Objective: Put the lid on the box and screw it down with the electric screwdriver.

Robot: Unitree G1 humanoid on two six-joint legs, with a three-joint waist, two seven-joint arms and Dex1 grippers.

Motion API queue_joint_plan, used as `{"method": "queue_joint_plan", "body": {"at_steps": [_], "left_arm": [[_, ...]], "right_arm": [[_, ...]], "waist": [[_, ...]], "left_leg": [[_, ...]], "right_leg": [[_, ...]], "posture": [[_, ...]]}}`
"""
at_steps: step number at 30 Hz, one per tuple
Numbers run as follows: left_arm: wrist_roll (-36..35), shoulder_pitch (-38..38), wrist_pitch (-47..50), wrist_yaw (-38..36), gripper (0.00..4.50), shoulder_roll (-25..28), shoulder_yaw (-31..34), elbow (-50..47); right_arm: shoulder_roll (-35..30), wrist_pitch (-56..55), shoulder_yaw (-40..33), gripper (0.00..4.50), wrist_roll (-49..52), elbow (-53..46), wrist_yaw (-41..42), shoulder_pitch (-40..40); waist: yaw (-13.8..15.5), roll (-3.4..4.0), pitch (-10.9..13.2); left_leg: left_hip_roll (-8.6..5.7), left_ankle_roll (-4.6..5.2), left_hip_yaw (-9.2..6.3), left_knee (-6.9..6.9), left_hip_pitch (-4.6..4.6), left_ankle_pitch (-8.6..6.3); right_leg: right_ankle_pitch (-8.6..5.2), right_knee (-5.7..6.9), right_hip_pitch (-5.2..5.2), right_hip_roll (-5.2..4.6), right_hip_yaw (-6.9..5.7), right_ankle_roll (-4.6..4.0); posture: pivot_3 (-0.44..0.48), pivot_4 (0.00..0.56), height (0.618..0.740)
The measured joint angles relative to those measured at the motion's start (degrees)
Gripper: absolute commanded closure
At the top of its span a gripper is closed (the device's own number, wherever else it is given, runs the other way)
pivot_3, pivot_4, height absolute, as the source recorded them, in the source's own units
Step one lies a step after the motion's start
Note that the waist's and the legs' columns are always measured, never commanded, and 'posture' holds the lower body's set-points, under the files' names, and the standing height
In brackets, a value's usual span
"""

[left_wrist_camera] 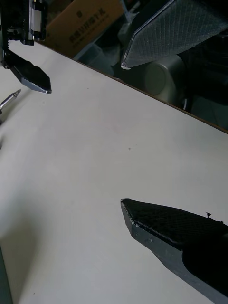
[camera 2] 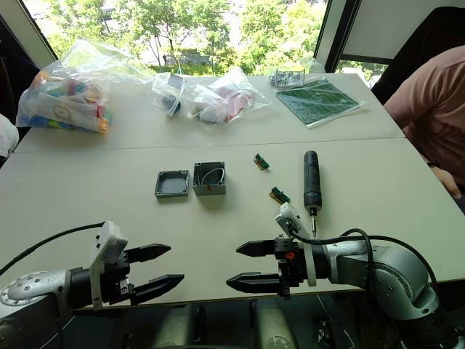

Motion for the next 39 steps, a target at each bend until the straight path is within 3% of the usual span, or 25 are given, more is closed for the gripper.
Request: {"method": "queue_joint_plan", "body": {"at_steps": [18,22,24,26,29,31,33,36,39], "left_arm": [[-1.7,-2.1,0.2,1.0,0.0,0.0,0.0,0.8],[0.6,-5.2,1.3,1.0,0.0,4.5,1.2,4.8],[-1.3,-11.9,4.6,1.8,0.0,7.2,2.8,9.5],[-3.8,-24.0,8.8,1.5,0.0,12.2,3.5,17.0],[0.9,-43.7,8.3,-6.6,0.0,16.8,-4.7,23.8],[8.0,-55.3,4.6,-13.1,0.0,15.5,-14.4,28.1],[16.6,-64.0,0.2,-18.8,0.0,10.9,-24.8,34.8],[26.5,-71.0,-5.9,-27.2,0.0,5.2,-36.2,44.3],[32.5,-74.4,-11.1,-33.2,0.0,1.8,-41.2,50.6]], "right_arm": [[2.8,-4.0,1.8,0.03,-3.2,0.5,-0.8,-0.7],[4.4,-3.4,1.1,0.03,-3.9,3.0,-5.9,-5.3],[6.2,-2.5,-0.1,0.03,-3.9,4.0,-9.9,-8.9],[8.0,-2.0,-3.0,0.03,0.3,4.9,-11.5,-12.7],[8.9,-2.0,-4.1,0.03,2.1,4.7,-12.5,-16.2],[9.3,-2.1,-3.5,0.03,1.7,4.6,-13.7,-17.1],[8.5,-2.5,-1.4,0.03,-1.1,4.3,-14.1,-17.7],[6.9,-3.6,1.6,0.03,-6.6,3.1,-14.5,-17.9],[6.8,-4.3,3.1,0.03,-9.9,2.7,-15.0,-17.6]], "waist": [[0.0,0.0,0.0],[0.0,-0.02,0.0],[0.2,-0.03,0.0],[0.4,-0.08,0.0],[0.5,-0.06,0.0],[0.4,-0.02,0.0],[0.5,-0.03,0.0],[0.4,-0.05,0.0],[-0.1,-0.05,0.0]], "left_leg": [[0.0,0.0,0.0,0.0,0.0,0.0],[0.01,0.0,-0.03,0.0,0.02,0.0],[0.01,0.0,-0.15,0.02,-0.09,0.0],[0.02,0.01,-0.28,0.09,-0.18,0.01],[-0.04,0.0,-0.16,0.07,-0.18,0.0],[-0.14,0.0,-0.05,0.06,-0.17,-0.01],[-0.15,0.03,-0.07,0.04,-0.2,-0.02],[-0.12,0.05,-0.09,-0.05,-0.23,-0.03],[-0.07,0.07,-0.11,-0.2,-0.25,-0.03]], "right_leg": [[0.0,0.0,0.0,0.0,0.0,0.0],[0.01,0.03,-0.03,0.03,0.0,-0.02],[0.03,0.06,-0.11,0.1,-0.02,-0.05],[0.03,0.06,-0.09,0.2,-0.04,-0.05],[0.02,-0.11,0.05,0.14,0.0,-0.02],[0.03,-0.14,0.14,0.05,0.11,-0.03],[-0.01,-0.13,0.11,0.07,0.1,0.03],[-0.03,0.0,-0.06,0.13,0.11,0.09],[-0.02,0.14,-0.25,0.22,0.14,0.12]], "posture": [[0.0,0.15,0.74],[0.0,0.15,0.74],[0.0,0.15,0.74],[0.0,0.15,0.74],[0.0,0.15,0.74],[0.0,0.15,0.74],[0.0,0.15,0.74],[0.0,0.15,0.74],[0.0,0.15,0.74]]}}
